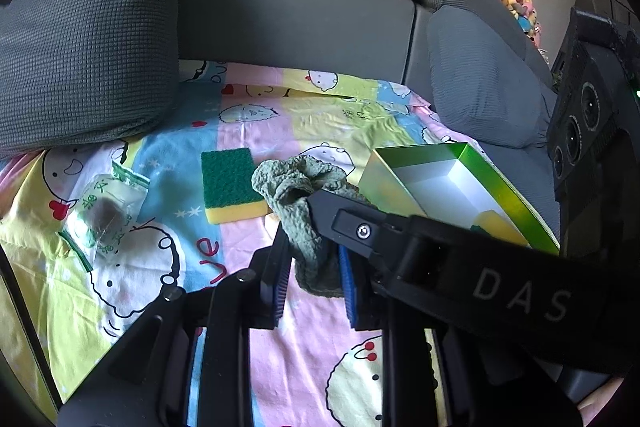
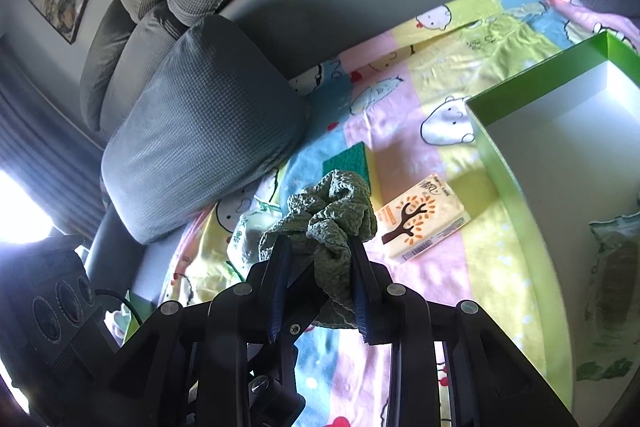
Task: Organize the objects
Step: 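Lift the knitted cloth with the right gripper and carry it over the box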
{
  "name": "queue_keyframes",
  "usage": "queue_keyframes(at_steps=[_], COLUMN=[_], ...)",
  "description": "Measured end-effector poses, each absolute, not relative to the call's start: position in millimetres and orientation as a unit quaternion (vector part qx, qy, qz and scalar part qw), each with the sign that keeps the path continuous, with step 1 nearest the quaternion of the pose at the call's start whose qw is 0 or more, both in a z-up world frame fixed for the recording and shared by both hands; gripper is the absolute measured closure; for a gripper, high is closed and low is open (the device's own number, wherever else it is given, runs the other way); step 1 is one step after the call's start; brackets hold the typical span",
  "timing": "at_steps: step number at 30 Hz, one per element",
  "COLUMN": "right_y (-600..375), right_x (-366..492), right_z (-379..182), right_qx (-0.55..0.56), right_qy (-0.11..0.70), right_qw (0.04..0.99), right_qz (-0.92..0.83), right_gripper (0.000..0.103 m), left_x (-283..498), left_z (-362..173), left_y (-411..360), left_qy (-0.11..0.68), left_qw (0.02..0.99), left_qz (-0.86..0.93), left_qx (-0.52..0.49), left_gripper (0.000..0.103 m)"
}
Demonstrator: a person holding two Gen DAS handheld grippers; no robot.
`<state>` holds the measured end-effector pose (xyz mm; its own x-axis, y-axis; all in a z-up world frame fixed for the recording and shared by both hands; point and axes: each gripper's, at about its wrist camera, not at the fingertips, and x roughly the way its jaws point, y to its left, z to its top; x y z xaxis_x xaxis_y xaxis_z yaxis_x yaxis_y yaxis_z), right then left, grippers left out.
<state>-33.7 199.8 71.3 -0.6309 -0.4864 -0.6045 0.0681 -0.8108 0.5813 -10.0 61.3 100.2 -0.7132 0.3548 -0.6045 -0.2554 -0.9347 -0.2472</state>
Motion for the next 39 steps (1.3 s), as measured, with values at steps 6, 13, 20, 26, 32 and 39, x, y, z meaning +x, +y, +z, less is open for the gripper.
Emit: queue_keyframes(at_steps=[6,13,20,26,32,39], right_y=[209.9,224.4,242.9,258.8,277.7,299.7], right_x=[-24.3,-15.2,-5.7,0.6,9.4,15.5], right_z=[83.3,93.4,99.5,101.1,104.4,102.0], right_qx=[0.382,0.372,0.36,0.36,0.352,0.353], right_qy=[-0.262,-0.266,-0.276,-0.285,-0.298,-0.314], right_qw=[0.15,0.127,0.101,0.073,0.042,0.001], right_qz=[-0.873,-0.88,-0.886,-0.885,-0.886,-0.881], right_gripper=[0.072,0.072,0.072,0.072,0.072,0.072], left_x=[-3.8,-0.8,1.5,-0.3,-1.3,-2.3], left_z=[109.9,117.7,125.1,125.6,127.4,124.0], left_y=[71.5,90.5,111.1,128.3,145.2,169.1], left_qy=[-0.068,-0.059,-0.054,-0.053,-0.06,-0.055], left_qw=[0.181,0.202,0.224,0.249,0.278,0.303], left_qz=[0.926,0.927,0.924,0.917,0.908,0.9], left_qx=[-0.324,-0.311,-0.305,-0.307,-0.306,-0.309], left_gripper=[0.084,0.084,0.084,0.084,0.084,0.084])
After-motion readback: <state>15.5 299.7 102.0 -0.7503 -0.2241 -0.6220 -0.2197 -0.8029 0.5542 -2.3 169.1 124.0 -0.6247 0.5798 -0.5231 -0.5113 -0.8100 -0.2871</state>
